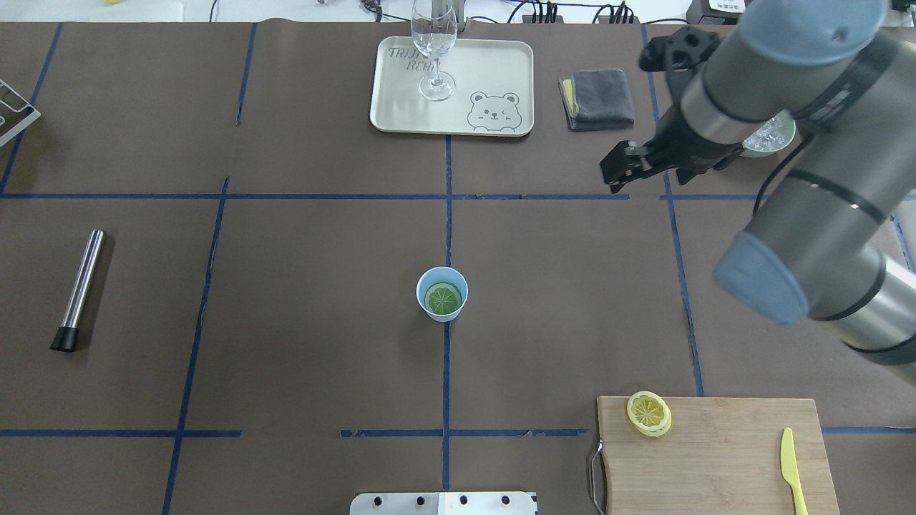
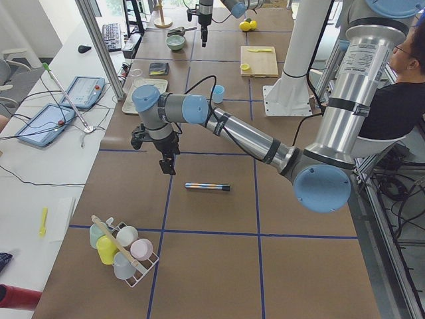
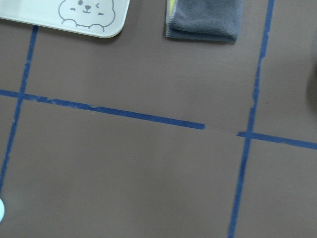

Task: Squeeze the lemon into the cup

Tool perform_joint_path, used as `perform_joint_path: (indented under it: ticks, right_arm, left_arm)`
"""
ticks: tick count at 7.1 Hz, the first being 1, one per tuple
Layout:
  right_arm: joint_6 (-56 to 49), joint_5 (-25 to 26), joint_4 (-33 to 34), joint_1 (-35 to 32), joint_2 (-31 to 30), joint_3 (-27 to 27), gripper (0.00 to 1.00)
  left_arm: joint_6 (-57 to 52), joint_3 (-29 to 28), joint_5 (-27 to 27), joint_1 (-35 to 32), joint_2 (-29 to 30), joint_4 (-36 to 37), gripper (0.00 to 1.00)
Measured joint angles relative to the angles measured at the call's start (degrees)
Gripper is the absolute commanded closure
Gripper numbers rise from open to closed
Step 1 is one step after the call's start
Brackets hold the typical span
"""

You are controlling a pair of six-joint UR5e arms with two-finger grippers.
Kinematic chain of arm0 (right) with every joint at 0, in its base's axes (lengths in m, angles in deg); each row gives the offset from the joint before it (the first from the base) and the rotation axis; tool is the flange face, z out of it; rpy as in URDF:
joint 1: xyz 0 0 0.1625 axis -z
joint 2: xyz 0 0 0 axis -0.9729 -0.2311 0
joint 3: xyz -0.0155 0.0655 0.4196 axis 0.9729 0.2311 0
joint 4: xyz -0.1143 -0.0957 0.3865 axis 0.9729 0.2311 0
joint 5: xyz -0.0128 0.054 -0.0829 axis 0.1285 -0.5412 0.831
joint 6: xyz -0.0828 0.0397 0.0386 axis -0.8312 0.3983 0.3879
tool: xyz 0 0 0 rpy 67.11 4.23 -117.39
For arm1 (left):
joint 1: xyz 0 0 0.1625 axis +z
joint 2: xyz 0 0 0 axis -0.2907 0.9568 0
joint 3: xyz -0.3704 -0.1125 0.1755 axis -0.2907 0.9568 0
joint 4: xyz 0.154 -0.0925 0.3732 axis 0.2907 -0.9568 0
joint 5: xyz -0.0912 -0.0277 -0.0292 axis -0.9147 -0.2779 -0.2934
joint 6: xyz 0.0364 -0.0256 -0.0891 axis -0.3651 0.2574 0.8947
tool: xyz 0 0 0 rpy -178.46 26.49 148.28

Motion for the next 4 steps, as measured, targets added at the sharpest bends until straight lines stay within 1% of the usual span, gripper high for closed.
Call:
perform_joint_path:
  ticks: [2, 3, 4]
  right_arm:
    - [-14.94, -9.82, -0.09, -11.67, -8.38, 0.17, 0.00]
    - [-19.52, -13.34, -0.14, -15.84, -11.89, 0.37, 0.00]
    - [-21.56, -15.12, -0.22, -18.04, -14.32, 0.38, 0.00]
  left_arm:
    - [-0.05, -3.69, -2.23, 6.27, -0.01, -0.10, 0.00]
    - [-0.02, -7.04, -2.64, 8.73, -0.13, -2.37, 0.00]
    - [0.17, -11.52, -3.20, 9.89, -0.31, -6.81, 0.00]
